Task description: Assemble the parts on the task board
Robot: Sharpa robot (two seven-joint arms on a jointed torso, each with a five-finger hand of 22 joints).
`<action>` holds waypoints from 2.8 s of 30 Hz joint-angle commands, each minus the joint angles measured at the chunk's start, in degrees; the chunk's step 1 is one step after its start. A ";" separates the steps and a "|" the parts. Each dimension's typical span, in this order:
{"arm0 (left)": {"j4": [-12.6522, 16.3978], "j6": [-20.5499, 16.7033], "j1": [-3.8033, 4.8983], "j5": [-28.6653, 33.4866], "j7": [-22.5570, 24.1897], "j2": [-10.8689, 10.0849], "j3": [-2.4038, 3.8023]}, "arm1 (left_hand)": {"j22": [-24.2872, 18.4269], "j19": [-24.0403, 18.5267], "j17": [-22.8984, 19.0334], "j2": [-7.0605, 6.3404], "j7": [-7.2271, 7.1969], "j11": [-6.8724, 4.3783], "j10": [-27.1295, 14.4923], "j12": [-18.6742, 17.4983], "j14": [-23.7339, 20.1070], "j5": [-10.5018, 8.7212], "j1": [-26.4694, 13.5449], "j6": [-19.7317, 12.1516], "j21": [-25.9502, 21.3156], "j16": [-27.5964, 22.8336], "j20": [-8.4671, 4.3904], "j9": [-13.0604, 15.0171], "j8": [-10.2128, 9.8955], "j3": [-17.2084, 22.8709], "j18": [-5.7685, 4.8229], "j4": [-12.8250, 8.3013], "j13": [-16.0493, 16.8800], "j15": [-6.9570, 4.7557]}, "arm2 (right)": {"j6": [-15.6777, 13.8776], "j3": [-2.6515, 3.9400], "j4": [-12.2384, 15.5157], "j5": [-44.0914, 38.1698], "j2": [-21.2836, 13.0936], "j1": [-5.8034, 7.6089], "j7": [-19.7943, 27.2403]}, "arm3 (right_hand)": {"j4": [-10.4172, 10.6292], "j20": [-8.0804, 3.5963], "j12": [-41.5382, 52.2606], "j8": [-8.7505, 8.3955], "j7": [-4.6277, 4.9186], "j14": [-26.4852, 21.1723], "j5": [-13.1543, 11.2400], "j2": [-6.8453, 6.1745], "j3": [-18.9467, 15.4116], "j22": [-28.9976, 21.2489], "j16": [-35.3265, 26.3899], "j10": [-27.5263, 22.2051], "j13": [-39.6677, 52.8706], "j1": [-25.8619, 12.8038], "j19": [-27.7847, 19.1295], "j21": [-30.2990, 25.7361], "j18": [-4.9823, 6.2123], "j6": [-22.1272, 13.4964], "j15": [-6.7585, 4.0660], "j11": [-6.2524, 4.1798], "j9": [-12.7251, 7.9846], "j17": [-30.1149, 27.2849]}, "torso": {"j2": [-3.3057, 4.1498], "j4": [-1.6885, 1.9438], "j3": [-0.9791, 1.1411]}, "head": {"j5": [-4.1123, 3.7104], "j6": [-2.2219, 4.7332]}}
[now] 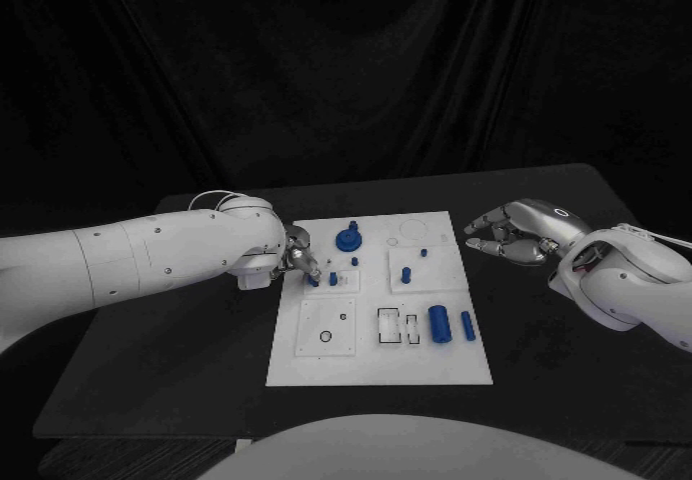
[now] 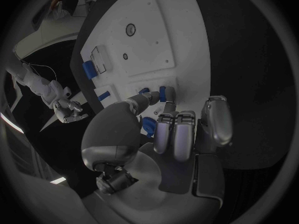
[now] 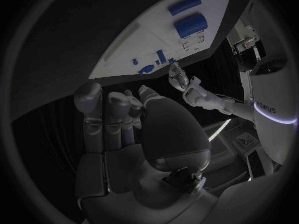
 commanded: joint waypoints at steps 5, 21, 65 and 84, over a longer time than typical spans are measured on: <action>-0.09 -0.73 -0.27 0.08 0.56 0.22 -0.04 | 7.47 0.03 15.09 0.53 -0.38 0.27 5.99 -0.03 6.06 0.22 -0.07 0.23 0.10 0.15 0.10 0.06 0.30 6.11 0.24 -6.13 15.06 0.42 | 0.28 0.04 0.06 -0.08 -0.04 -0.20 -0.96 | 0.04 0.32 -0.31 -0.24 -0.01 -0.38 0.19 -0.04 0.29 6.12 -0.24 -0.33 -0.09 0.64 -0.16 -0.08 0.43 -0.37 0.02 -0.10 -0.07 -0.07 | 0.02 0.01 -0.01 | 0.15 -0.01; 0.05 0.07 -0.41 0.08 0.38 0.19 -0.04 | 7.44 -0.05 15.09 0.75 -0.32 0.35 5.99 -0.03 6.06 -0.32 -0.37 0.08 -0.07 0.15 0.14 0.12 0.23 5.97 0.28 -6.13 15.06 0.47 | 0.40 0.04 0.14 -0.08 -0.06 -0.25 -1.04 | 0.03 0.32 -0.35 -0.27 -0.03 -0.39 0.20 -0.05 0.33 6.10 -0.26 -0.36 -0.15 0.68 -0.18 -0.19 0.44 -0.43 0.03 -0.10 -0.10 -0.09 | 0.01 0.03 0.03 | 0.31 -0.01; 0.04 1.01 -0.62 0.07 -1.44 -0.27 -0.04 | 8.10 -0.86 15.09 4.58 0.55 1.70 5.99 -0.03 6.06 -20.90 -7.13 -0.85 -3.55 0.15 1.48 -4.64 -2.97 -27.52 0.77 14.87 15.06 1.86 | 0.75 0.04 0.02 -0.08 -0.16 -0.48 -1.19 | -0.28 0.32 -0.38 -0.27 -0.05 -0.39 0.61 -0.09 0.80 6.09 -0.27 -0.40 -0.21 1.37 -0.18 -0.30 0.45 -0.50 0.01 -0.14 -0.22 -0.06 | 0.01 0.05 -0.02 | 0.53 -0.01; 0.82 -2.15 -0.62 0.07 1.44 -0.84 -0.04 | 8.96 -0.10 15.09 7.00 -0.33 0.80 5.99 -0.03 6.06 -14.47 -1.37 -2.38 -3.53 0.15 0.79 1.60 2.56 -31.71 0.59 17.38 15.06 1.05 | 0.70 0.04 -0.03 -0.08 -0.12 -0.54 -1.30 | -0.39 0.31 -0.39 -0.26 -0.03 -0.40 0.97 -0.12 1.04 6.07 -0.33 -0.40 -0.24 1.69 -0.19 -0.45 0.47 -0.52 0.01 -0.13 -0.28 -0.12 | -0.02 -0.02 0.00 | 0.56 -0.01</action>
